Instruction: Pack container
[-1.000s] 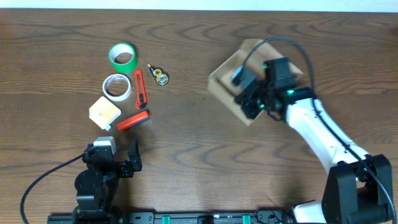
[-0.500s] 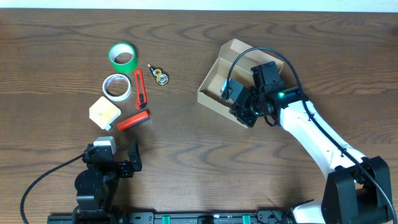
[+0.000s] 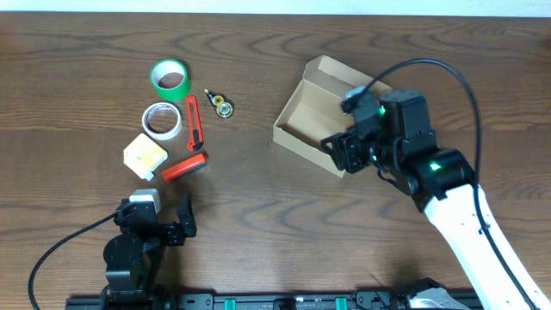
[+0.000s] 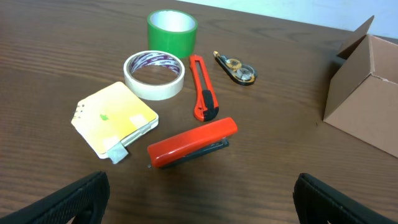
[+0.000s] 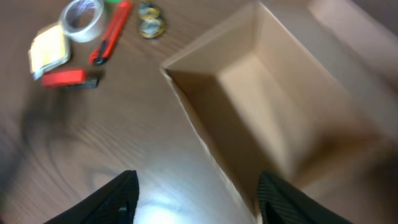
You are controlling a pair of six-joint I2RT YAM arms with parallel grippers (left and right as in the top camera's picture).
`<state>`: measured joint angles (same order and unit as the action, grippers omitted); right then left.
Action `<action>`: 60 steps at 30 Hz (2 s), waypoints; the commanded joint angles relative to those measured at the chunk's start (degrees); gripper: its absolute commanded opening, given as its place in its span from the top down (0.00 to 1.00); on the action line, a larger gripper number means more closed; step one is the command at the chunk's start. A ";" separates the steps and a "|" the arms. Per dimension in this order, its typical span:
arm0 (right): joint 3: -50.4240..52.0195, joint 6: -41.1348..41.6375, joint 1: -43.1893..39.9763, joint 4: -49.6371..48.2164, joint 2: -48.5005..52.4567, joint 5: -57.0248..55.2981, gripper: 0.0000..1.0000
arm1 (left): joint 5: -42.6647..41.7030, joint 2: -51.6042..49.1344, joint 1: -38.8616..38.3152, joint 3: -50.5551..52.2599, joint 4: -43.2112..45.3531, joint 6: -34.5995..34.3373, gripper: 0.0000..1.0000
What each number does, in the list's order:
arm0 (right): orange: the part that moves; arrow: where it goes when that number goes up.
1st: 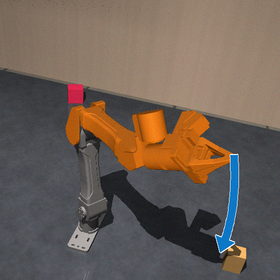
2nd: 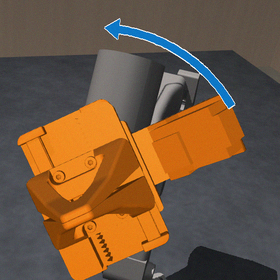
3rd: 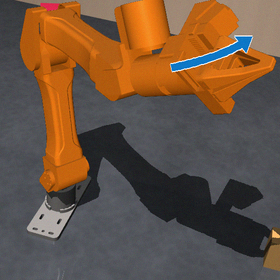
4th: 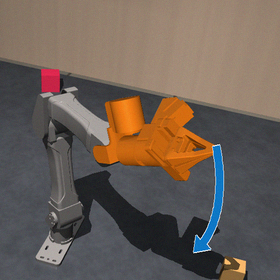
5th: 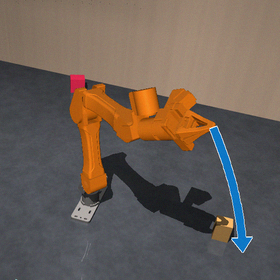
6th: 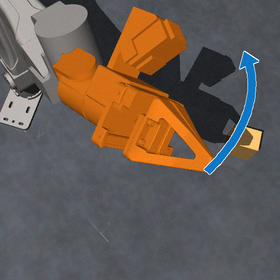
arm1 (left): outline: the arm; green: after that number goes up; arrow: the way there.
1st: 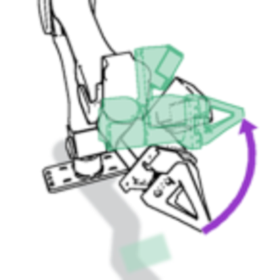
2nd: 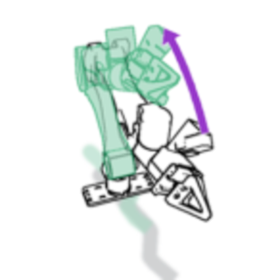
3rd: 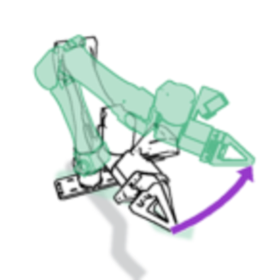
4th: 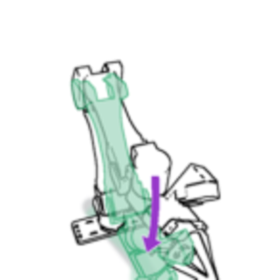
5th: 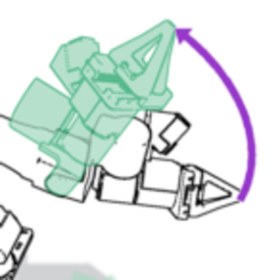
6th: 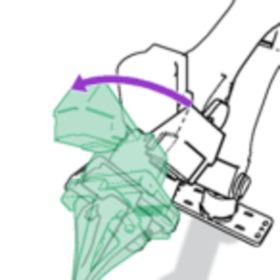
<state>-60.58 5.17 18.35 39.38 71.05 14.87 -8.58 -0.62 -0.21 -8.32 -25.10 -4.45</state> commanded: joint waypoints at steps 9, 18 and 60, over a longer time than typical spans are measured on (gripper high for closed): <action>1.49 38.71 -0.02 7.32 5.84 -19.58 0.33 | 0.15 0.31 0.20 1.07 0.04 0.42 0.05; 1.49 42.60 0.07 4.26 16.68 -19.52 0.34 | 0.15 0.31 0.20 1.07 0.04 0.42 0.05; 1.36 10.19 -1.66 -8.09 20.33 -21.38 0.38 | 0.15 0.31 0.20 1.07 0.04 0.42 0.05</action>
<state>-59.40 12.45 17.37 31.05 91.90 -7.40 -8.58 -0.62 -0.21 -8.32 -25.12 -4.45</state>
